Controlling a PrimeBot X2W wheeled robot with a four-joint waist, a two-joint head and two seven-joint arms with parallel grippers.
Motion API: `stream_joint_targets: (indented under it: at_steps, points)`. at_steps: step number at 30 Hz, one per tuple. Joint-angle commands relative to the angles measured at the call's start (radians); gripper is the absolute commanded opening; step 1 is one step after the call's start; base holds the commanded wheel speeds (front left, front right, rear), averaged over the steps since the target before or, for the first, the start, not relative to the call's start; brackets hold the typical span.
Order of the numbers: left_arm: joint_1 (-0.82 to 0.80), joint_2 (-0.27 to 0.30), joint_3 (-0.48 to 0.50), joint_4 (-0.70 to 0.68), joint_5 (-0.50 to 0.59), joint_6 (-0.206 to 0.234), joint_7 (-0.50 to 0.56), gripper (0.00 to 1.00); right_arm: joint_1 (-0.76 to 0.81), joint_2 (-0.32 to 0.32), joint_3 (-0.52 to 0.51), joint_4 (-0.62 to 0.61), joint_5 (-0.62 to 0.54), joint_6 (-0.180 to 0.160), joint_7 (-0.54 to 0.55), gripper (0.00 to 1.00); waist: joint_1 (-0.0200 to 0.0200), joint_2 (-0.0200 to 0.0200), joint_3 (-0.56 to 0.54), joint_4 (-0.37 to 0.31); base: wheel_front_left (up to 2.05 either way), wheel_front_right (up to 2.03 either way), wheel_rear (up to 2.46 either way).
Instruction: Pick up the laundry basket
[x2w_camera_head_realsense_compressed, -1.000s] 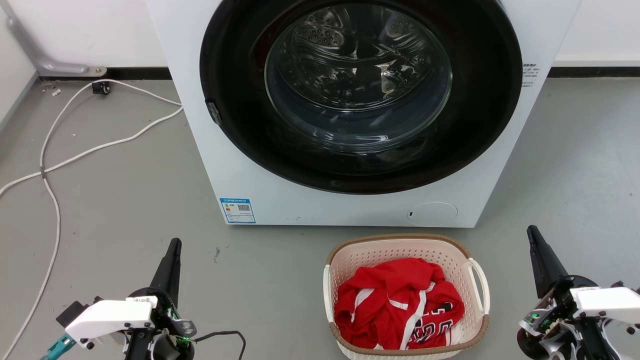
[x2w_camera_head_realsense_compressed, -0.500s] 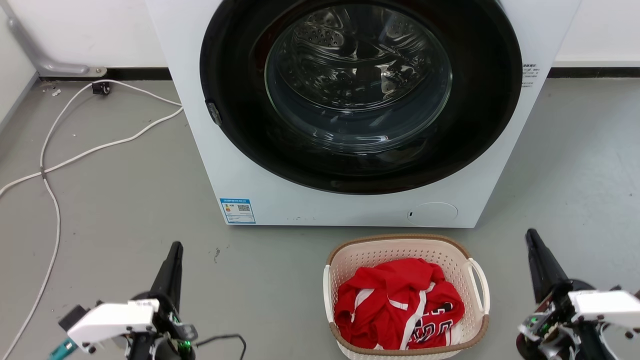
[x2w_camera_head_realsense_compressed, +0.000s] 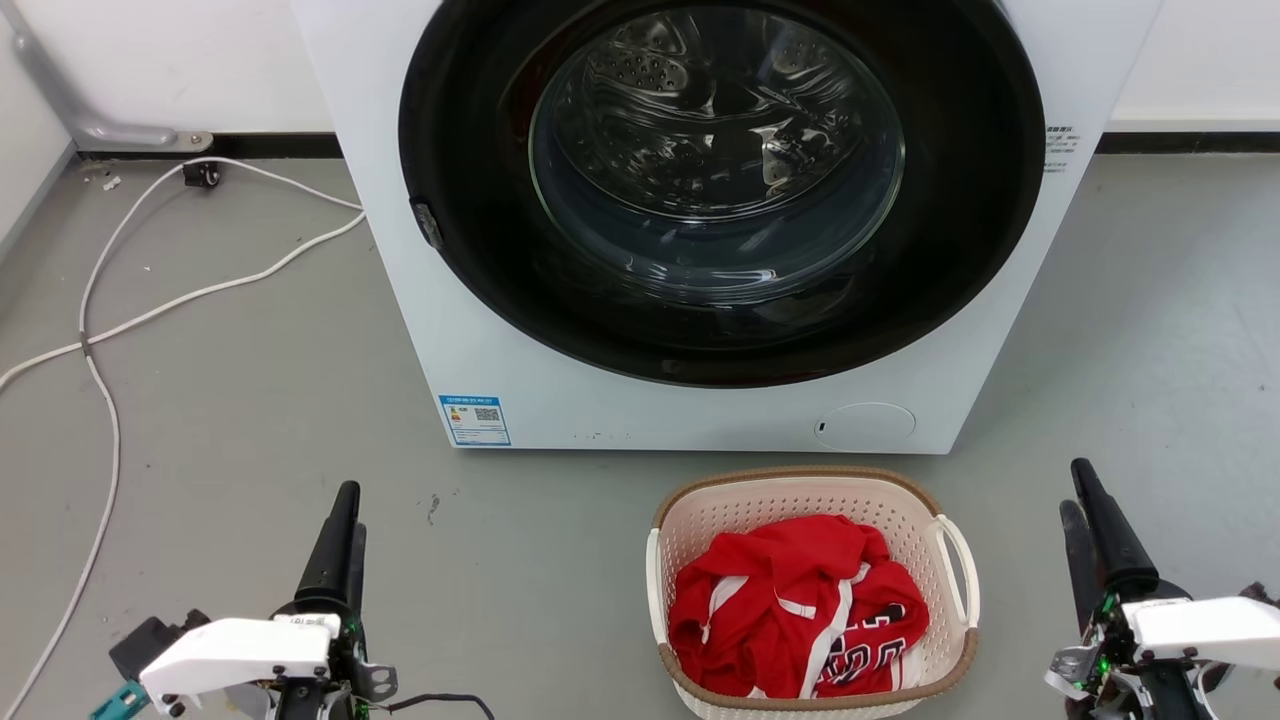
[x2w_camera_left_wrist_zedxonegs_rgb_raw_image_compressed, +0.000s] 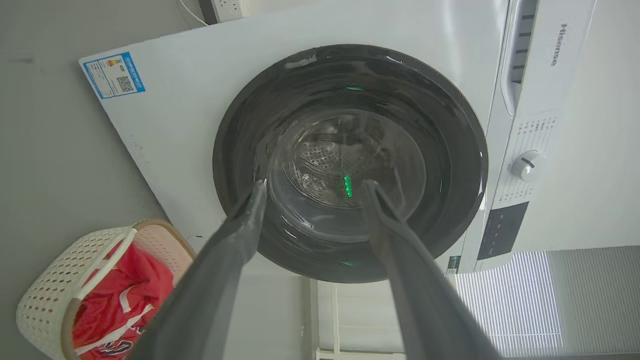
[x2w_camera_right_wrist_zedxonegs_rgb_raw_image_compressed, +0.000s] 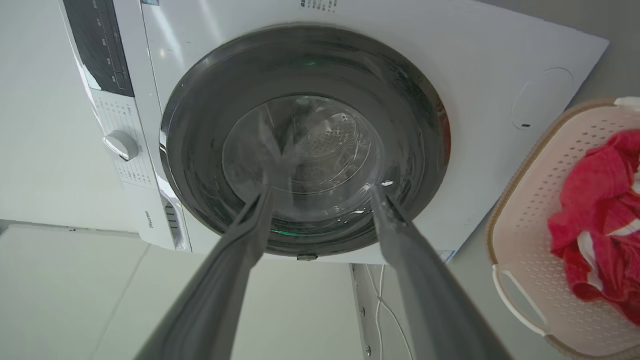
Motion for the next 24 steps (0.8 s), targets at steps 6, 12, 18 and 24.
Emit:
stream_joint_targets:
  at_steps: [6, 12, 18, 24]
  points:
    - [-0.01, 0.002, -0.022, -0.053, 0.142, 0.029, -0.031, 1.0, 0.005, -0.002, 0.019, -0.072, -0.181, 0.0, -0.032, 1.0, 0.0, 0.0, 0.001, -0.001, 0.0, 0.0, 0.0]
    - [-0.004, 0.002, -0.049, -0.08, 0.265, 0.056, -0.057, 1.0, 0.021, -0.003, 0.041, -0.111, -0.334, 0.0, -0.058, 1.0, 0.0, 0.0, 0.002, 0.0, 0.0, 0.0, 0.0]
    - [0.002, 0.003, -0.077, -0.102, 0.384, 0.083, -0.081, 1.0, 0.034, -0.003, 0.051, -0.14, -0.46, 0.0, -0.082, 1.0, 0.0, 0.0, 0.002, 0.0, 0.0, 0.0, 0.0]
    - [0.009, 0.003, -0.096, -0.124, 0.482, 0.103, -0.103, 1.0, 0.049, -0.004, 0.052, -0.162, -0.57, 0.0, -0.105, 1.0, 0.0, 0.0, 0.001, 0.0, 0.0, 0.0, 0.0]
